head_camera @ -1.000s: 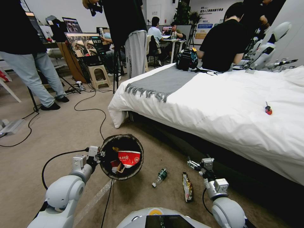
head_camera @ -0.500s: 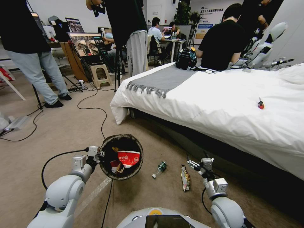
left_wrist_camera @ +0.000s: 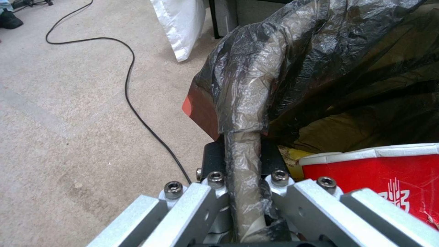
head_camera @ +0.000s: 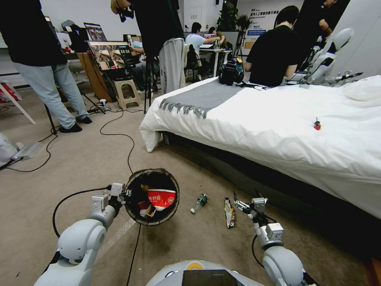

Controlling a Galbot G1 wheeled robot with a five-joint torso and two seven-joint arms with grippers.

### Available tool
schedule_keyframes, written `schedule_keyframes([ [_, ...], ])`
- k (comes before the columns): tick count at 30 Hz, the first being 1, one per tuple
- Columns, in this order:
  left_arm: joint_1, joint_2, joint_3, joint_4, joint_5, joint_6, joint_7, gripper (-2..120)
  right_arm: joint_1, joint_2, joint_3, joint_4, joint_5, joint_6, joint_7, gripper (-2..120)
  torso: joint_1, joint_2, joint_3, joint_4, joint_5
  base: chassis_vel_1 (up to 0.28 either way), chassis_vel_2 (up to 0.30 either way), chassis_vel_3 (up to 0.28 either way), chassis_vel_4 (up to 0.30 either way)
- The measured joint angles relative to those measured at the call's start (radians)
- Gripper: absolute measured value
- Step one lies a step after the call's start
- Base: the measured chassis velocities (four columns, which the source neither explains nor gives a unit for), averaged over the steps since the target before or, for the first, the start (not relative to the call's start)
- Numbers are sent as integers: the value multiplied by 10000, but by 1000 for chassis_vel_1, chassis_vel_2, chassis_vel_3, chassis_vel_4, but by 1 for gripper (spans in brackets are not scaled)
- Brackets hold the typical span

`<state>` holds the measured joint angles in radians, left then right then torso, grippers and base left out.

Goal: Pick up the trash bin, then pick up the garbage from the floor and place it into the trash bin.

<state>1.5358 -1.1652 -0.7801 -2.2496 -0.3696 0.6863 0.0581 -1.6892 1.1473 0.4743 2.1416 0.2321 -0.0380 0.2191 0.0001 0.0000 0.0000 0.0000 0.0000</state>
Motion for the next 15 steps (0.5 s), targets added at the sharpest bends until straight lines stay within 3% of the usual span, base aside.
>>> schedule_keyframes([
  [15,-3,-37,26,-121,-6,23,-3,1,1023,-347,-225,-428,1017,-853,125,100,0,0,0,-1,0,0,0,0,0],
])
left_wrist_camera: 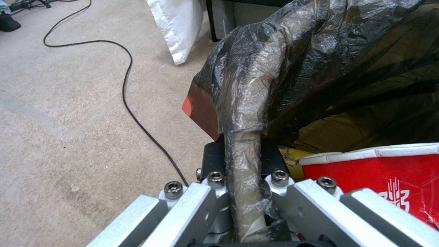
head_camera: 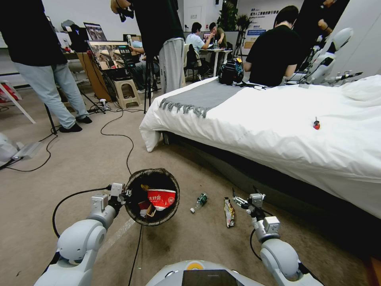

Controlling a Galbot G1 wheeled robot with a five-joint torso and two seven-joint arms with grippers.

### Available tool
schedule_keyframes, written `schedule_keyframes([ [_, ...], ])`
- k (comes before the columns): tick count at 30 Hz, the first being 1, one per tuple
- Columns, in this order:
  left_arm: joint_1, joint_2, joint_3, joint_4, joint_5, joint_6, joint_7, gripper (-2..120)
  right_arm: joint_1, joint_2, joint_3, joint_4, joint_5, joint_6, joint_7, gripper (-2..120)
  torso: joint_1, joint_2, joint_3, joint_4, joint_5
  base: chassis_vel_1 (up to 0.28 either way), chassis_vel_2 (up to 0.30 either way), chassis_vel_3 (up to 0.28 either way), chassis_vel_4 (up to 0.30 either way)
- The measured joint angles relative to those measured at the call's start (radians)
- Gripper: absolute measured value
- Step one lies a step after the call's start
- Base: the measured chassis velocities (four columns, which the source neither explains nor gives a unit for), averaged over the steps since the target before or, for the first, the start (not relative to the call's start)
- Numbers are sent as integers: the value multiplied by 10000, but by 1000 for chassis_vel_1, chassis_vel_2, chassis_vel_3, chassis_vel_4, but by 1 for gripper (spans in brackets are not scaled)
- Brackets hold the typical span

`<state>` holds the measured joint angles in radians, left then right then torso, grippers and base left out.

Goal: Pick up the trash bin, then pick up the garbage from the floor and place it into the trash bin.

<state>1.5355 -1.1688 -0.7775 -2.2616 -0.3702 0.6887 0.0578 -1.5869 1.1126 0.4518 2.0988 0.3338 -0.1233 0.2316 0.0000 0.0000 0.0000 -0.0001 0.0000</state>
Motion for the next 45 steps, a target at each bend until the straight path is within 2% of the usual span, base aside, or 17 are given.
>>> schedule_keyframes([
  [8,43,22,-3,-162,-54,61,-10,1,1219,-646,-422,-794,1614,-1216,259,100,0,0,0,2,0,0,0,0,0],
  [12,53,44,-6,-203,-84,78,-16,1,1962,-1216,-753,-1526,2986,-2311,353,100,0,0,0,2,0,0,0,0,0],
  [20,69,113,-33,-273,-168,109,-31,1,3084,-1505,-1435,-2859,4441,-3212,250,100,0,0,0,1,1,0,0,0,0],
  [30,30,141,-25,-282,-219,128,-59,1,3930,-1433,-2298,-4239,5117,-3505,260,100,1,0,0,1,0,0,0,0,0],
  [32,19,140,-7,-283,-222,132,-62,1,4092,-1291,-2507,-4838,5149,-3504,312,100,0,0,0,0,-1,0,0,0,0],
  [45,24,134,11,-300,-225,139,-64,1,4578,-714,-2761,-6142,4942,-3163,401,100,0,0,0,1,-1,0,0,0,0],
])
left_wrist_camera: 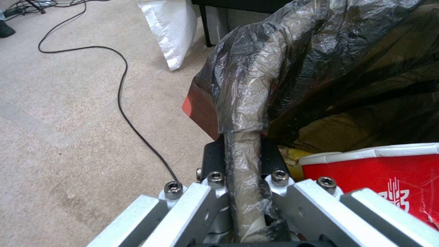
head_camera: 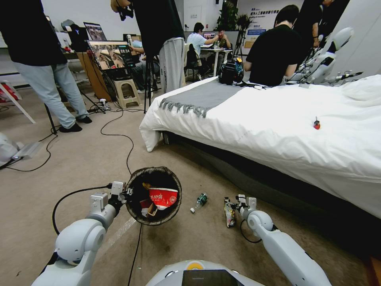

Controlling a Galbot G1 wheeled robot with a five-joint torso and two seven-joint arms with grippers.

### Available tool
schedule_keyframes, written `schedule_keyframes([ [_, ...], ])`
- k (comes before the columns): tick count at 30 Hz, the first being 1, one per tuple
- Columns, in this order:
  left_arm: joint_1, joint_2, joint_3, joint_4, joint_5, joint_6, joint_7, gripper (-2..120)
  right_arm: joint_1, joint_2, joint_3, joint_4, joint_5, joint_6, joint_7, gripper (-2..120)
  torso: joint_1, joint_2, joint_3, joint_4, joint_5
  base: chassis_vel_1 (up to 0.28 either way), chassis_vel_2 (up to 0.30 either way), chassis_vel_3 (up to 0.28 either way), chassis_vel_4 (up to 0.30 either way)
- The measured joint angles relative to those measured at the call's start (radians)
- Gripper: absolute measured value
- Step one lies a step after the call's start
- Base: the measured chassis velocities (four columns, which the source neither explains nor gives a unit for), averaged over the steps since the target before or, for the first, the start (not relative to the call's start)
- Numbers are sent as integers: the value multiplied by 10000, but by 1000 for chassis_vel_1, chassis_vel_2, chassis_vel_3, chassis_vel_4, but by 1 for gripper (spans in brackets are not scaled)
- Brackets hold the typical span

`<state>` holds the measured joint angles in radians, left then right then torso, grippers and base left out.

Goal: Pick up the trash bin, then pick up the garbage from the floor and place it into the trash bin.

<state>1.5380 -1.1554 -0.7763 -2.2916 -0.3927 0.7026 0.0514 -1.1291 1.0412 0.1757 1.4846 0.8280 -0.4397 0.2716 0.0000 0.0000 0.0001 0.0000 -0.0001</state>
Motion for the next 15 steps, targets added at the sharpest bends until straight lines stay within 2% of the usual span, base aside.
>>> schedule_keyframes([
  [15,22,-32,0,-32,45,1,3,1,516,690,-421,-1261,-275,264,-157,100,0,0,-1,0,0,0,0,0,0],
])
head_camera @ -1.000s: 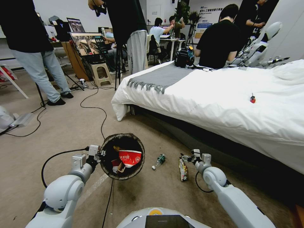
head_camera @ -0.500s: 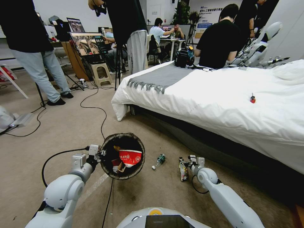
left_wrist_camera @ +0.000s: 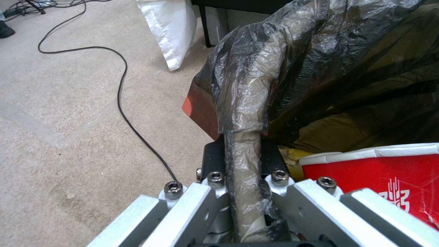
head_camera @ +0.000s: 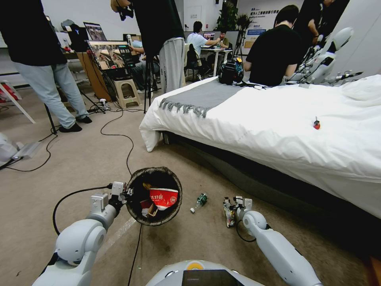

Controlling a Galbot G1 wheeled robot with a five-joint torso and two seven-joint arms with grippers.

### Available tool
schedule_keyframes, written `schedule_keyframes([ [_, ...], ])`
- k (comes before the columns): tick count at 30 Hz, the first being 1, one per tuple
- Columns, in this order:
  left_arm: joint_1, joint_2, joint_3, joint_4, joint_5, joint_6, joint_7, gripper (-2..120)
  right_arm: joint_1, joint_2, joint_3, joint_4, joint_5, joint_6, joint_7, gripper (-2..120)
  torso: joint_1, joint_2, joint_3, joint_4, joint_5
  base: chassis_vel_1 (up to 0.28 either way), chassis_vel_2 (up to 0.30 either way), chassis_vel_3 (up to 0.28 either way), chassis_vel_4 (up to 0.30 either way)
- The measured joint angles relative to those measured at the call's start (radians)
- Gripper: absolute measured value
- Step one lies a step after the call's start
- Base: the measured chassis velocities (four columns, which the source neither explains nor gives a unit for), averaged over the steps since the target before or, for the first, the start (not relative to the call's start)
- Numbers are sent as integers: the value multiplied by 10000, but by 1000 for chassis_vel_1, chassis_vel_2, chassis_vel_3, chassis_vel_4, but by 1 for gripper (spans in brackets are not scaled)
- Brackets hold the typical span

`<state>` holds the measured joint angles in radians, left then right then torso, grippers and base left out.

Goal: Pick up the trash bin, then pick up the garbage from the floor and place it into the trash bin.

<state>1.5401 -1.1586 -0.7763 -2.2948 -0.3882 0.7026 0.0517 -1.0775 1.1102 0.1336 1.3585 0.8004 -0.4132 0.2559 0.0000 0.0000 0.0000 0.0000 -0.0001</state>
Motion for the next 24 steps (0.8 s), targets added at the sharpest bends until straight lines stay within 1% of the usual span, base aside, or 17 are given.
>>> schedule_keyframes([
  [14,22,4,6,-23,22,-8,4,1,219,355,-72,-691,-145,192,29,100,0,0,0,0,1,0,0,0,0],
  [24,40,-4,8,-46,38,-12,5,1,245,389,-51,-945,-171,309,56,100,0,0,0,0,0,0,0,0,0],
])
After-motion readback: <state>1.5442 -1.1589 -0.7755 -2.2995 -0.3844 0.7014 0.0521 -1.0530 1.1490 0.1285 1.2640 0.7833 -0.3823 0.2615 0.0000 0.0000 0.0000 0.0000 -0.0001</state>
